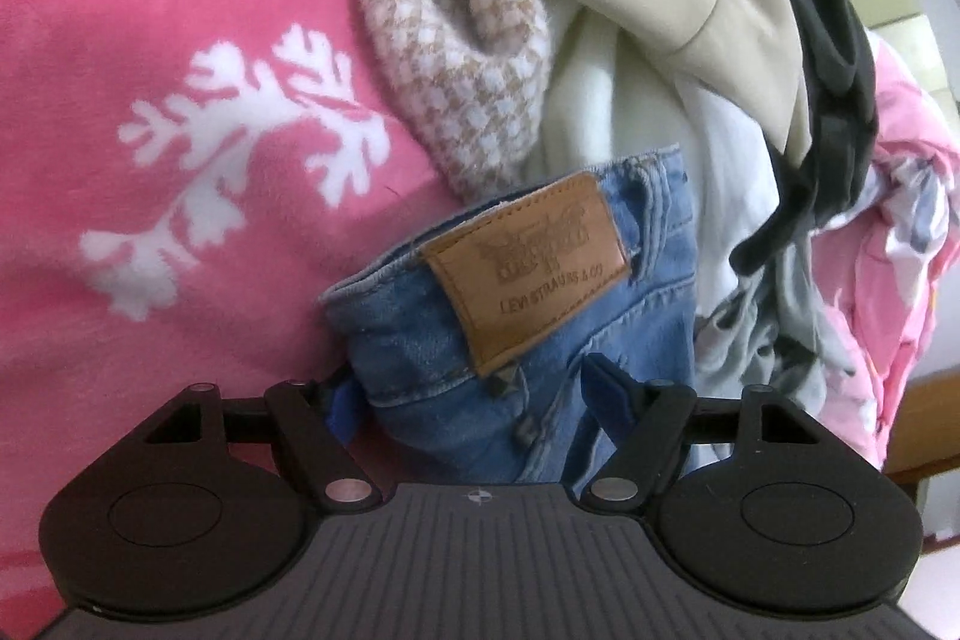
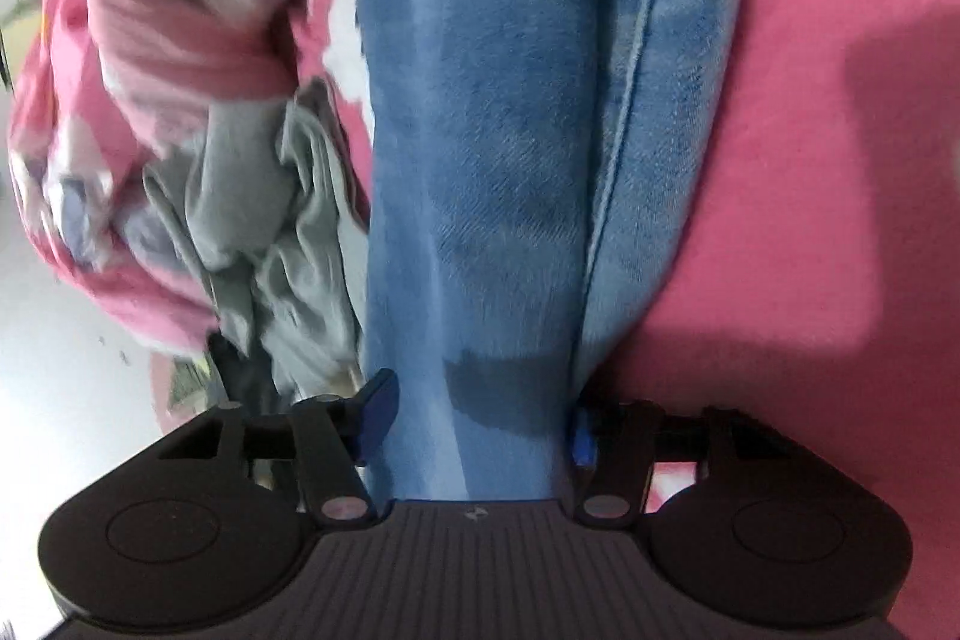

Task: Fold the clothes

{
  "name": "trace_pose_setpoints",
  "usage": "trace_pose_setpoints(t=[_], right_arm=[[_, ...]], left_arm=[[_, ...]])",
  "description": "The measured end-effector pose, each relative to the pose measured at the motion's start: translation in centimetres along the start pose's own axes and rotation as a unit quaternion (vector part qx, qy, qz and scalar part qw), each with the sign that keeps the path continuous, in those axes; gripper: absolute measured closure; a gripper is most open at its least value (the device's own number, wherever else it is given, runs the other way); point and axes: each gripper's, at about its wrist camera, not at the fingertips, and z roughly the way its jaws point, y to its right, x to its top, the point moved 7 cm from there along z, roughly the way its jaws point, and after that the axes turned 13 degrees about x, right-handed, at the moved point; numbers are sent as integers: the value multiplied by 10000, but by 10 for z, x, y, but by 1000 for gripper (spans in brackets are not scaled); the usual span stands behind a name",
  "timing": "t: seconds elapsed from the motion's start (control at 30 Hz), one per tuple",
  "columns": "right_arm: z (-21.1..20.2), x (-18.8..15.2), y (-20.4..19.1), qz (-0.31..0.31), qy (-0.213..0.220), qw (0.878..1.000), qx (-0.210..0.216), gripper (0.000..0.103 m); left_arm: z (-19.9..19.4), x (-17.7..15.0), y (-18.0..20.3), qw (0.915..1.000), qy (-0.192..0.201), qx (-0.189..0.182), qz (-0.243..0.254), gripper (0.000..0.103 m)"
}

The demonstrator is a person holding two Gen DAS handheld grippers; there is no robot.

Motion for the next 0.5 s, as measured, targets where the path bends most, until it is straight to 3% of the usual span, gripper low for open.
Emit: trace_pose_setpoints(t=[0.07,0.13,0.23,0.5], right_arm=[[0,-1,1,-79,197,9998,-12,55],[3,-3,4,-114,372,9991,-160,75],[2,-3,5,-215,531,9980,-274,90],[-13,-20,-20,-569,666,9959,-234,96]], left_arm=[[-2,-2,0,9997,170,154,-123,43],[-5,-3,3,9990,291,301,-143,53],[-11,-4,9,9977,447,503,-102,70],[-50,3,9,9983,357,456,-49,76]])
